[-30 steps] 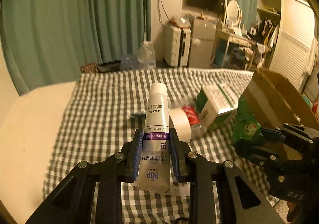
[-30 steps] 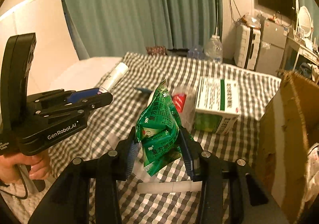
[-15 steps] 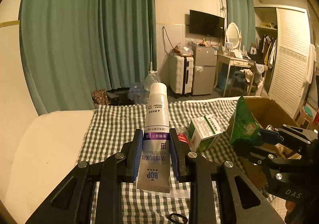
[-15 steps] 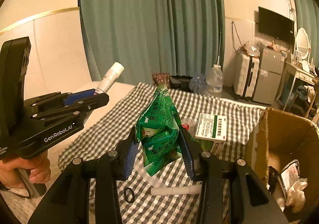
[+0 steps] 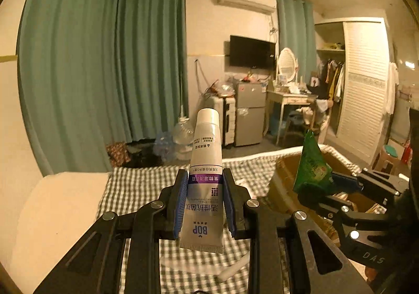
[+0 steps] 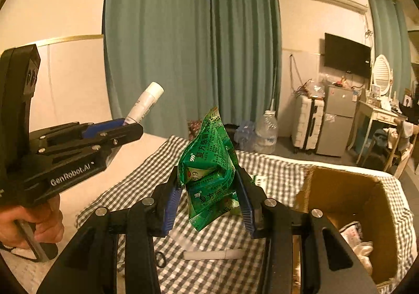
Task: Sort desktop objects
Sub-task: 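Lift and carry the tube and green packet over the cardboard box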
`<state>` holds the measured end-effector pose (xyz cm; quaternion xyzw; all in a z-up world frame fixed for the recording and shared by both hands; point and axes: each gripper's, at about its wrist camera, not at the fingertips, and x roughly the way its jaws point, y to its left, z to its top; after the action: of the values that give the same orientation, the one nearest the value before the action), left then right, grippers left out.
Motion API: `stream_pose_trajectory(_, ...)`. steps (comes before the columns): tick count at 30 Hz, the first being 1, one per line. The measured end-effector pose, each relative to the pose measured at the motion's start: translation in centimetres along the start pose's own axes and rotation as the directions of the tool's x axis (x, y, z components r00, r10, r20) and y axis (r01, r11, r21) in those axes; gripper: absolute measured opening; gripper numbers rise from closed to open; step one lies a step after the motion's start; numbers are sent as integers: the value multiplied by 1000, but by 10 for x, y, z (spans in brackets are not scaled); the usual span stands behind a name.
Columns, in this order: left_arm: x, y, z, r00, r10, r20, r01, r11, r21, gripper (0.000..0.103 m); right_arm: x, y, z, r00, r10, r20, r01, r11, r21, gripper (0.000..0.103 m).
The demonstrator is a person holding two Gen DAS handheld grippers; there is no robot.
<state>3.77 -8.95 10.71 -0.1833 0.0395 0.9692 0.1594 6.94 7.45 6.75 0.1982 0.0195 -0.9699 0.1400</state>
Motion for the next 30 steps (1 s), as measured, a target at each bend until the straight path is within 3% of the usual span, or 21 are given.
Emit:
stream_pose_trajectory(8, -5, -34, 22, 996, -86, 34, 85, 996, 20, 26, -27, -46, 15, 994, -97, 56, 95, 995, 34, 40)
stream_pose_trajectory(14, 8, -70, 28, 988, -151, 6, 151, 986, 67, 26, -42, -79, 11, 978, -205, 48, 203, 978, 36, 40)
stream_pose_trajectory(23, 46, -121, 23, 973, -217, -78, 224, 969, 106, 26, -46, -136, 0, 969, -248, 22, 243, 961, 136, 40)
stream_pose_trajectory(30, 90, -170, 7, 935, -291, -202, 320, 939, 127, 26, -35, -178, -27, 946, -316, -68, 323, 931, 168, 40)
